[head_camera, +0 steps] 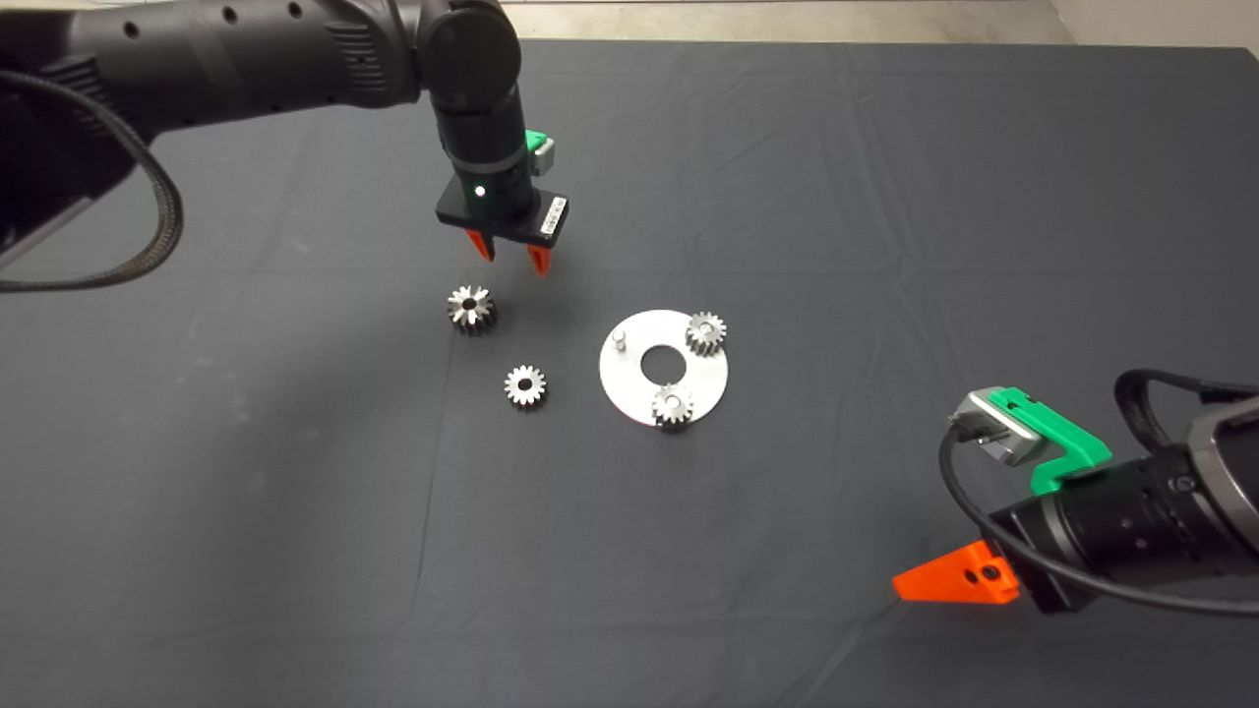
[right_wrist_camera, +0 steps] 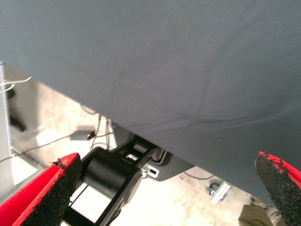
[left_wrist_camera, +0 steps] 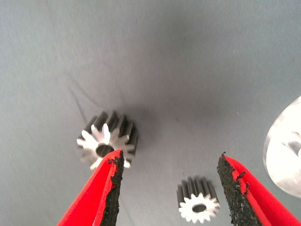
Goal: Remove an incorrectly installed larger gear and replace it with the correct smaller gear
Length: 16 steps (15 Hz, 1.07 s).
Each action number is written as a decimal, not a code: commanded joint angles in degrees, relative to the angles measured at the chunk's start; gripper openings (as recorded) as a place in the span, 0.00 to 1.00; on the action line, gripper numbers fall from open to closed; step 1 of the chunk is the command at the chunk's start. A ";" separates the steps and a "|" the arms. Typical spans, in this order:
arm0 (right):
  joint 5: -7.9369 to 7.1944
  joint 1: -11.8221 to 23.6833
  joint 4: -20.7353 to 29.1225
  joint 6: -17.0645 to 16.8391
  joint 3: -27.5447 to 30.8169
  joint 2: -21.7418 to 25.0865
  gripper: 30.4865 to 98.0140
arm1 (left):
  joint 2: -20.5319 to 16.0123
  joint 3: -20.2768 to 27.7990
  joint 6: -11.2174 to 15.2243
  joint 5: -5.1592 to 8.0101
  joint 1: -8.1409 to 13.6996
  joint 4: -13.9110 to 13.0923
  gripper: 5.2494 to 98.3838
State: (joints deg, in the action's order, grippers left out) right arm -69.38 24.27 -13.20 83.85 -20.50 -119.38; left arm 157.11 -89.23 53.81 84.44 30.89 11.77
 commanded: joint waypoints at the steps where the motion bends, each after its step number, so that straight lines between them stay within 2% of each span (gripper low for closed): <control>1: 0.12 0.78 1.34 -0.09 0.31 0.15 1.00 | -0.70 2.50 2.70 0.90 1.46 -0.96 0.47; 4: -0.14 0.78 1.43 -0.18 0.22 0.42 1.00 | -1.75 2.67 4.10 1.34 1.28 -0.96 0.52; 6: -2.46 0.78 1.43 -0.26 0.13 0.33 1.00 | -3.62 3.91 4.74 1.61 1.02 -1.14 0.54; 7: -3.63 0.78 1.43 -0.50 0.13 0.24 1.00 | -3.93 4.34 5.54 2.63 0.84 -1.22 0.57; 8: -4.01 0.78 1.43 -0.70 0.00 0.06 1.00 | -4.92 4.43 7.83 3.44 0.36 -1.45 0.57; 9: -4.01 0.78 1.43 -0.70 -0.05 0.06 1.00 | -5.99 4.52 9.21 3.53 0.21 -1.59 0.57; 11: -4.01 0.78 1.60 -0.61 -0.05 0.06 1.00 | -6.77 3.69 9.38 3.80 -0.92 -4.03 0.57; 12: -4.01 0.78 1.60 -0.60 -0.05 0.06 1.00 | -7.61 3.64 9.85 3.80 -1.18 -4.30 0.57; 15: -4.10 0.78 1.60 -0.35 -0.05 0.15 1.00 | -10.28 4.96 16.64 3.97 -1.27 -4.30 0.57; 16: -4.10 0.78 1.60 -0.26 -0.05 0.24 1.00 | -11.27 7.01 19.52 4.06 -1.27 -4.30 0.57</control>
State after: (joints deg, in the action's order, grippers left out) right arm -73.51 24.27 -13.19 83.41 -20.64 -119.38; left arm 148.51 -85.49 66.56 86.99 28.72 8.12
